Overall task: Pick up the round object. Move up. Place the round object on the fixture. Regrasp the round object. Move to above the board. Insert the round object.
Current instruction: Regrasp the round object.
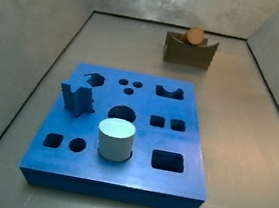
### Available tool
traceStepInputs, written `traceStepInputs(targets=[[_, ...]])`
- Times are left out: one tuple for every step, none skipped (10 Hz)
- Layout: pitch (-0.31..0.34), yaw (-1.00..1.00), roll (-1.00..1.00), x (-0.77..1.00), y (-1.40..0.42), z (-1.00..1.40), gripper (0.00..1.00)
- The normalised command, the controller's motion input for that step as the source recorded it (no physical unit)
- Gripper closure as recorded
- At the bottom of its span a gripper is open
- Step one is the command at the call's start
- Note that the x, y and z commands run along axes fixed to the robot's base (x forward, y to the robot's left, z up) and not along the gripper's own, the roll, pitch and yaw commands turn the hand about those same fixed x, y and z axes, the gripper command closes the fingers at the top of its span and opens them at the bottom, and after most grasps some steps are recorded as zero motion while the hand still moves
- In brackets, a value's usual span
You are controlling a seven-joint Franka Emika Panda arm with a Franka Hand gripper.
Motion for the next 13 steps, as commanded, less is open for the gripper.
traceStepInputs(targets=[[-0.035, 0.03, 1.0, -0.01, -0.02, 0.01, 0.0], [-0.032, 0.03, 1.0, -0.01, -0.02, 0.01, 0.0], [-0.03, 0.03, 1.0, -0.01, -0.02, 0.02, 0.0], [-0.025, 0.03, 1.0, 0.0, -0.02, 0.01, 0.0], [-0.022, 0.03, 1.0, 0.01, -0.02, 0.01, 0.0], [-0.014, 0.03, 1.0, 0.01, -0.03, 0.0, 0.0], [-0.01, 0.03, 1.0, 0.02, -0.03, 0.0, 0.0], [-0.002, 0.03, 1.0, 0.02, -0.02, -0.01, 0.0], [0.006, 0.03, 1.0, 0.03, -0.02, -0.01, 0.0], [0.018, 0.04, 1.0, 0.03, -0.03, -0.01, 0.0], [0.024, 0.04, 1.0, 0.04, -0.03, -0.01, 0.0], [0.041, 0.04, 1.0, 0.04, -0.03, -0.02, 0.0], [0.053, 0.05, 1.0, 0.05, -0.03, -0.02, 0.0]])
